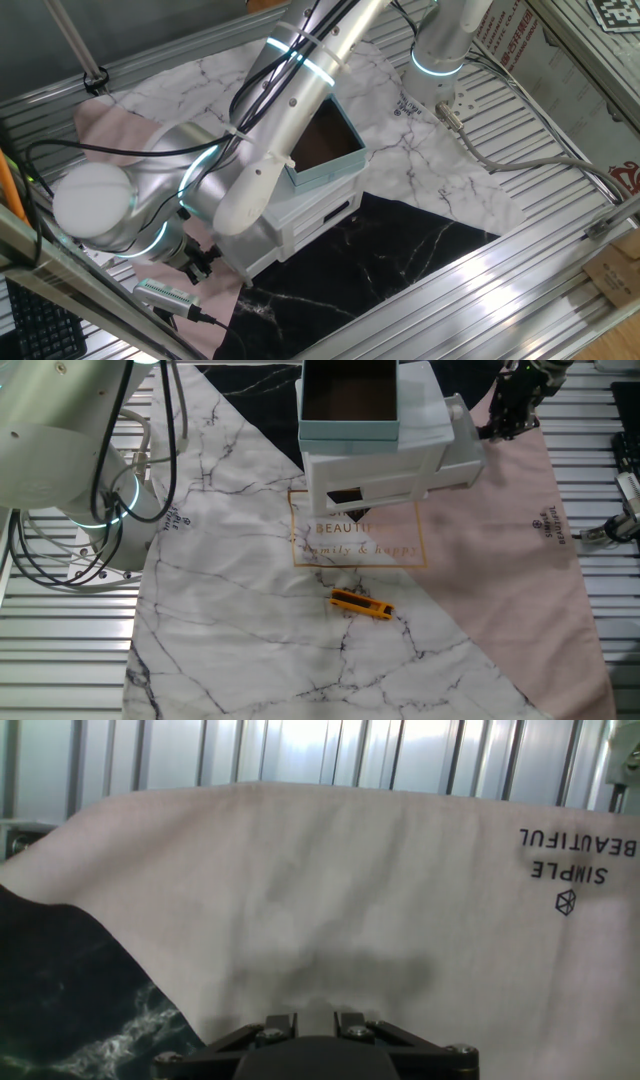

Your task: Grasp the handle and open the drawer

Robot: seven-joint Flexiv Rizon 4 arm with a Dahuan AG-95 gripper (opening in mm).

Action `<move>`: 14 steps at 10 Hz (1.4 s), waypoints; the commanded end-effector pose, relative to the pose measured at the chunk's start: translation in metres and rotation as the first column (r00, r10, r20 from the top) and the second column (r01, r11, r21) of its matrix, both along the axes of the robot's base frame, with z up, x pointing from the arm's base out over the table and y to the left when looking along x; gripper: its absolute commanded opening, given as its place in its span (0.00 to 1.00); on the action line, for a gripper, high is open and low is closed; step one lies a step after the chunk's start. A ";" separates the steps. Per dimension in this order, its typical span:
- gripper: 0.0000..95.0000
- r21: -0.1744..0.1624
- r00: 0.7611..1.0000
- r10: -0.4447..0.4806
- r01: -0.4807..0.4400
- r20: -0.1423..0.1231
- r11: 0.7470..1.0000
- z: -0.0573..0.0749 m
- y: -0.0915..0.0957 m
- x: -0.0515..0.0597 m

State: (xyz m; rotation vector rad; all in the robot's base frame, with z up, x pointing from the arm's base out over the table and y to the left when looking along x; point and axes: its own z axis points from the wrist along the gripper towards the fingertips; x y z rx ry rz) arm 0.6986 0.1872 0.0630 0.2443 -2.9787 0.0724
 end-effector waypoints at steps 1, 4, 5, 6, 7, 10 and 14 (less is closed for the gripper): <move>0.00 0.000 1.000 0.003 -0.003 0.004 1.000 0.000 -0.001 -0.001; 0.00 0.000 1.000 0.002 -0.002 0.003 1.000 0.000 0.000 0.002; 0.00 -0.001 1.000 0.001 -0.001 0.002 1.000 0.001 0.001 0.004; 0.00 -0.002 1.000 0.001 -0.001 0.001 1.000 0.001 0.002 0.006; 0.00 -0.004 1.000 0.001 -0.001 -0.001 1.000 0.001 0.002 0.007; 0.00 -0.006 1.000 0.003 -0.003 -0.001 1.000 0.000 0.003 0.009; 0.00 -0.006 1.000 0.001 -0.001 0.000 1.000 0.000 0.004 0.012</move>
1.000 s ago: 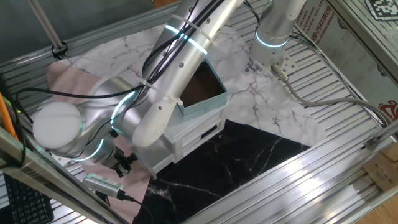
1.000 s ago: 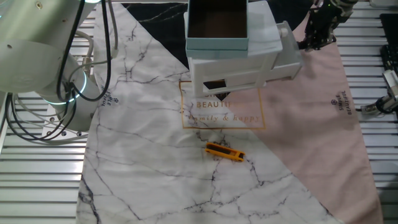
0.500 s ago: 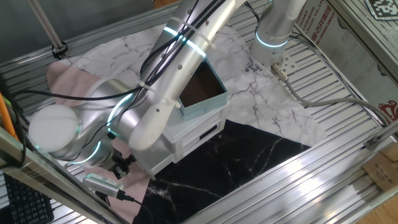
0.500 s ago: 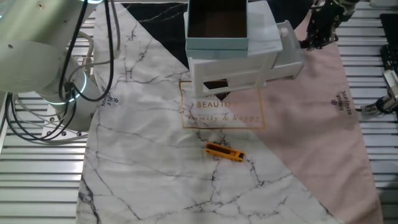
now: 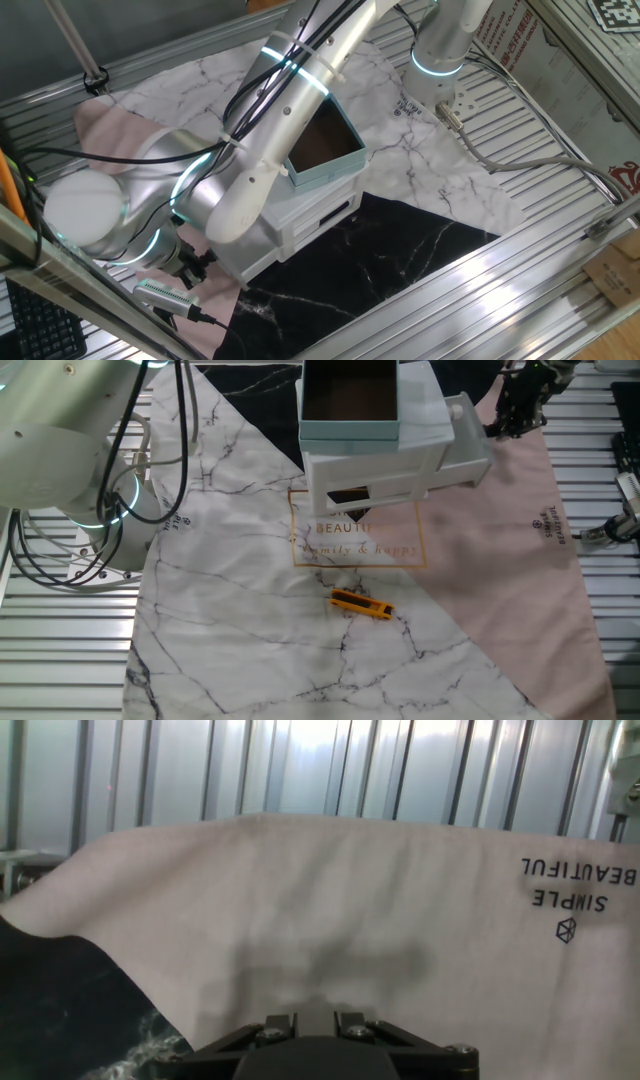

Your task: Grasp the handle and open the drawer

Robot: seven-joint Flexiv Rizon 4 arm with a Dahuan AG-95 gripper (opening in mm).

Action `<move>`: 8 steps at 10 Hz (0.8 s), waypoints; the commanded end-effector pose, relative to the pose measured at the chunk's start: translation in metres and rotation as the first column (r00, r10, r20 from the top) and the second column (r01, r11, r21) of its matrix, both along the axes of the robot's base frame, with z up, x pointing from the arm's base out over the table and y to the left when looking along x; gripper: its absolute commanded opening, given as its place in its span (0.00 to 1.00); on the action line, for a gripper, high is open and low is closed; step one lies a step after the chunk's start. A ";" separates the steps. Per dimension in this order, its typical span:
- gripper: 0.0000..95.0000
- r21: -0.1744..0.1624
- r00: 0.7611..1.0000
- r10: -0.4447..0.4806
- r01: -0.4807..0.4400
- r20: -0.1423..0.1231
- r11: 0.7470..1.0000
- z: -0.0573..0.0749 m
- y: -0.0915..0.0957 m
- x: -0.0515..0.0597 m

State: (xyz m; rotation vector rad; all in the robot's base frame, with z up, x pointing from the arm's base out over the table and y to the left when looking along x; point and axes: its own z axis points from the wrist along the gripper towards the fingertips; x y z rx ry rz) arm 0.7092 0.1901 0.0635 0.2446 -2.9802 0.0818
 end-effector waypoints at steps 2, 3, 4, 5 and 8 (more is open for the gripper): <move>0.00 -0.002 1.000 0.000 0.000 -0.006 1.000 0.000 0.001 0.004; 0.00 -0.002 1.000 0.000 0.000 -0.006 1.000 0.000 0.002 0.004; 0.00 -0.002 1.000 0.000 0.000 -0.006 1.000 0.000 0.002 0.006; 0.00 -0.003 1.000 0.000 0.000 -0.006 1.000 0.000 0.002 0.007; 0.00 -0.003 1.000 0.000 0.000 -0.005 1.000 -0.001 0.003 0.009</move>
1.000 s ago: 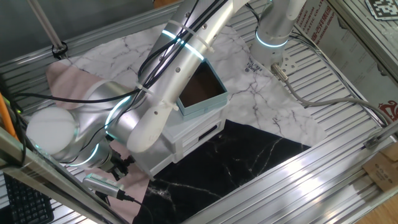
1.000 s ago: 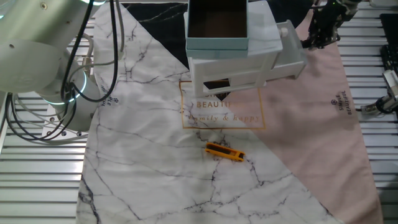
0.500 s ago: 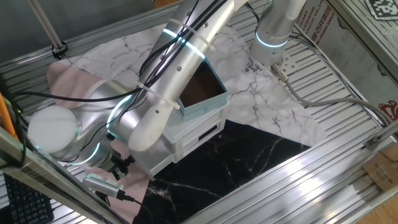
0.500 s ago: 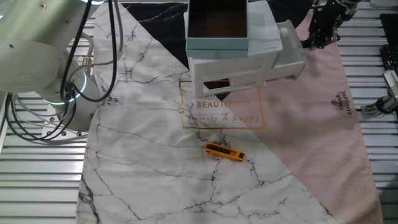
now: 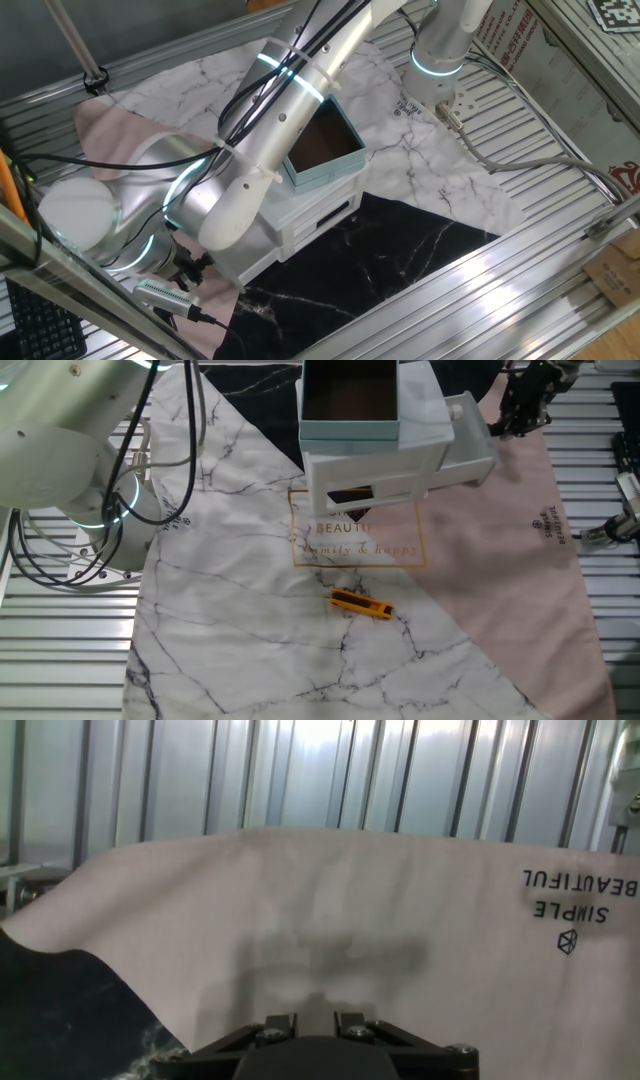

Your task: Grasp the handle and open the drawer

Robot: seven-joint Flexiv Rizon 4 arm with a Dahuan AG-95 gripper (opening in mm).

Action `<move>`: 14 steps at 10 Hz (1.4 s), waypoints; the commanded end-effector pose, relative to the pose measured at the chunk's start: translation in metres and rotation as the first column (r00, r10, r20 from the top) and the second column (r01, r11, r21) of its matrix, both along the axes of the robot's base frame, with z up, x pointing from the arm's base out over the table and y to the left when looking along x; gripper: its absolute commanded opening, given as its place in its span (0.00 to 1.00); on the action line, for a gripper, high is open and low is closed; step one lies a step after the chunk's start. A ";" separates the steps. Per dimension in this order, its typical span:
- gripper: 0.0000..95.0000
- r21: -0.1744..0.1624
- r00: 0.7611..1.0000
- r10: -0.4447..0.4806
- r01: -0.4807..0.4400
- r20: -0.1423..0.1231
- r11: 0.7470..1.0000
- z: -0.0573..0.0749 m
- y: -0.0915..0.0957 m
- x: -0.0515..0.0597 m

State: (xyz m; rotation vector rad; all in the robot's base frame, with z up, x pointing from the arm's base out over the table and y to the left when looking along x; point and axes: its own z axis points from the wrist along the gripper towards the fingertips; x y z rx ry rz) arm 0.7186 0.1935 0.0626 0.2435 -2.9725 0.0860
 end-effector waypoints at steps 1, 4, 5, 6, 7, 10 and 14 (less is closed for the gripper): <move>0.00 -0.001 1.000 0.000 0.000 0.000 1.000 0.001 0.000 0.000; 0.00 -0.001 1.000 -0.001 0.001 -0.001 1.000 0.003 0.001 0.004; 0.00 -0.001 1.000 -0.001 0.001 0.000 1.000 0.002 0.001 0.004; 0.00 -0.002 1.000 0.000 0.000 0.000 1.000 0.001 0.001 0.004; 0.00 -0.002 1.000 0.001 -0.001 0.000 1.000 0.001 0.001 0.005; 0.00 -0.002 1.000 0.000 0.000 0.001 1.000 0.001 0.001 0.006; 0.00 -0.002 1.000 0.000 0.000 0.003 1.000 0.001 0.001 0.007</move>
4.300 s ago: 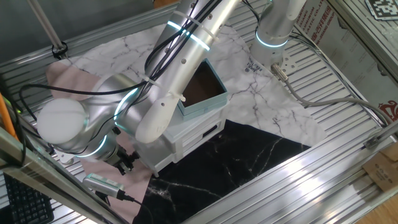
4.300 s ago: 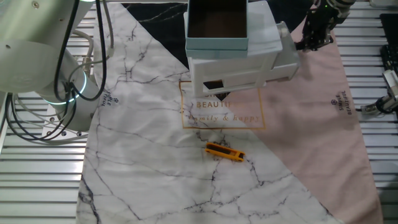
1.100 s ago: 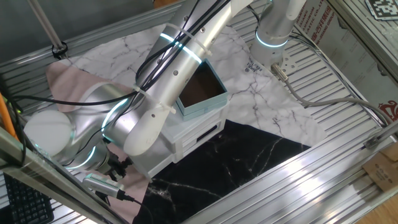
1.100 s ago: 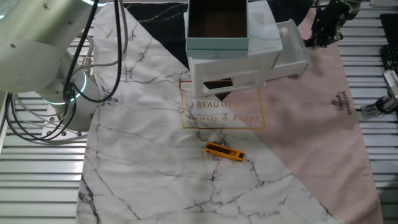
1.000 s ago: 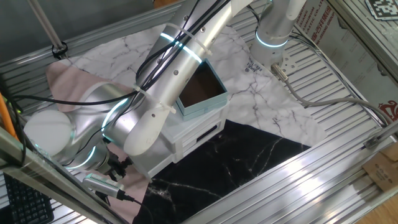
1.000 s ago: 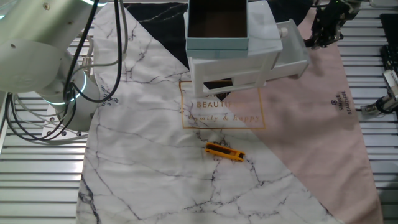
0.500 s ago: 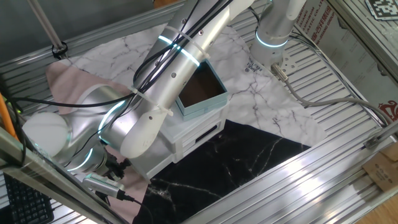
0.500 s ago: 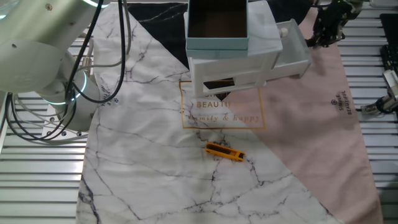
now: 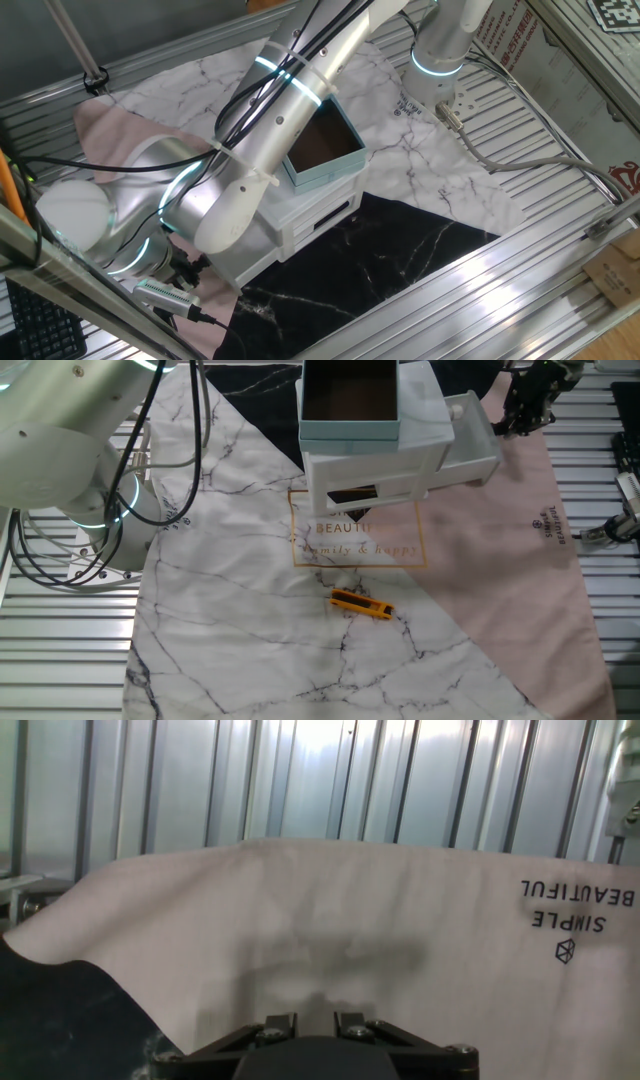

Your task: Grasp the handle and open the drawer

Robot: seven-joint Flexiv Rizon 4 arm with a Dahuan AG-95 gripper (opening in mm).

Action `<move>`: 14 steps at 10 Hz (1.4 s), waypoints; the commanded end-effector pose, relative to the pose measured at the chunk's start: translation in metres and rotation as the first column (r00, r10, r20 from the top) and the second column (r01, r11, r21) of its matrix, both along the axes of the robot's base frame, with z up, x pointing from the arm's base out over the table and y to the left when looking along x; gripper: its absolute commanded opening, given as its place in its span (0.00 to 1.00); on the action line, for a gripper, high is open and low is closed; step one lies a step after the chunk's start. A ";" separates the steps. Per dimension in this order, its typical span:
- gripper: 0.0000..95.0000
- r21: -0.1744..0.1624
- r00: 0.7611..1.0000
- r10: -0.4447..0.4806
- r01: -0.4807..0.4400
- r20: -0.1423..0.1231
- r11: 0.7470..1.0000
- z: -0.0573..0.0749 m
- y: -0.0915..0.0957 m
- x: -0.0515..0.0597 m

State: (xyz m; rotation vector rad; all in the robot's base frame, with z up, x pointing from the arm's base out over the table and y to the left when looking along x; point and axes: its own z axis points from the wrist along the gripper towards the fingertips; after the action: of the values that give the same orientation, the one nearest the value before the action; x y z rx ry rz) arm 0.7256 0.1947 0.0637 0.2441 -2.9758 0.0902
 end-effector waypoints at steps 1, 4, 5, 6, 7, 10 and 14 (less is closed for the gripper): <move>0.00 0.000 1.000 -0.001 0.001 -0.001 1.000 0.000 0.000 0.001; 0.00 0.000 1.000 -0.001 0.001 0.000 1.000 -0.001 0.000 0.001; 0.00 0.000 1.000 -0.001 0.001 0.000 1.000 -0.001 0.000 0.001; 0.00 0.000 1.000 -0.001 0.001 0.000 1.000 -0.001 0.000 0.002; 0.00 -0.002 1.000 -0.001 0.001 0.000 1.000 -0.001 0.001 0.002; 0.00 -0.002 1.000 -0.001 0.001 -0.001 1.000 -0.001 0.002 0.004; 0.00 -0.003 1.000 0.001 -0.001 -0.001 1.000 -0.001 0.002 0.008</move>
State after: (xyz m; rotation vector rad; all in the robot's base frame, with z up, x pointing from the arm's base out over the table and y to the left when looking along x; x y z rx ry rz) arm 0.7338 0.1970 0.0636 0.2451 -2.9780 0.0929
